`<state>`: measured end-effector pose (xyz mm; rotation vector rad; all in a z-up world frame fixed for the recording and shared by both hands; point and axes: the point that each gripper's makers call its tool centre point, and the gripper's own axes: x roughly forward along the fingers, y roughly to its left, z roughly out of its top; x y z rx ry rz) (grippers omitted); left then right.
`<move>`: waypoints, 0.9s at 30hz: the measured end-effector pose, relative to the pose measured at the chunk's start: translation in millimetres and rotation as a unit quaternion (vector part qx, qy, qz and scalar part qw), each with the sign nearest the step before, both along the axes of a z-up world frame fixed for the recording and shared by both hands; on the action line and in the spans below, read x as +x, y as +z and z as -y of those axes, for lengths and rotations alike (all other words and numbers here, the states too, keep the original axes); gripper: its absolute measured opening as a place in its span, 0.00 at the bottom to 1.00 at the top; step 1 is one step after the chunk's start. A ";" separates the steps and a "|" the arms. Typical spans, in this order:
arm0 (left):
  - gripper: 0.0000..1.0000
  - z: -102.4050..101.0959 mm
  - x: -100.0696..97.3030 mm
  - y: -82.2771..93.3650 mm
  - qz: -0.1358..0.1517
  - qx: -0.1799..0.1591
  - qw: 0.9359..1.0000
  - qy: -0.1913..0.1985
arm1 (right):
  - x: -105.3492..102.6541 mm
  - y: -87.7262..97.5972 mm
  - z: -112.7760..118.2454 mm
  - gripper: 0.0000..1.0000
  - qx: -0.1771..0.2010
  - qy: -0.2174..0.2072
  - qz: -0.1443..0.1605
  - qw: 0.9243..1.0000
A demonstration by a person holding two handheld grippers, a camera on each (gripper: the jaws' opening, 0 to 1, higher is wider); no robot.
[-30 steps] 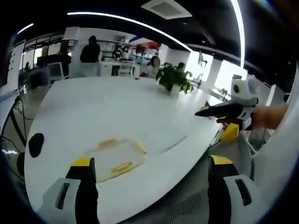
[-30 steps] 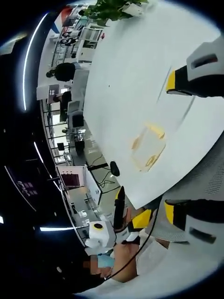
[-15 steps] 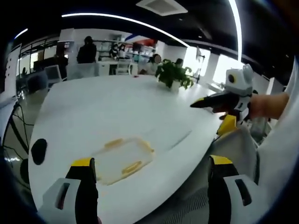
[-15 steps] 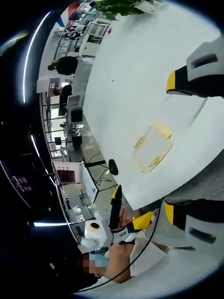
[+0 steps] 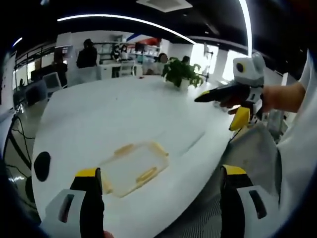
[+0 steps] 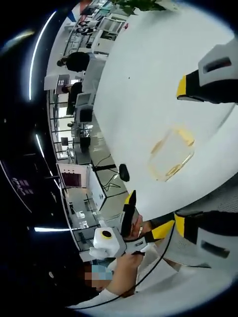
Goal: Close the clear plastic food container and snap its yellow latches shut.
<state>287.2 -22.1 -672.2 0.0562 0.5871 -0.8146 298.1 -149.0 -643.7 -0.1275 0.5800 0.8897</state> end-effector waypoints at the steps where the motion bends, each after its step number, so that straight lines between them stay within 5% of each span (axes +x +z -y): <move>1: 0.98 -1.0 0.7 -0.5 -0.001 0.002 1.000 -0.002 | 1.0 -1.5 0.2 0.92 -0.004 0.001 0.000 1.000; 6: 0.98 -6.6 5.1 -0.1 -0.001 0.015 1.000 -0.017 | 5.0 -5.1 -3.8 0.92 -0.015 0.011 0.005 1.000; 9: 0.97 -9.0 8.8 -0.9 0.000 0.018 1.000 -0.020 | 7.4 -13.2 -3.4 0.92 -0.061 0.033 0.035 0.997; 27: 0.96 -5.1 8.7 -10.6 -0.002 0.064 0.992 -0.108 | 20.1 -28.0 -12.6 0.92 -0.082 0.061 0.029 0.994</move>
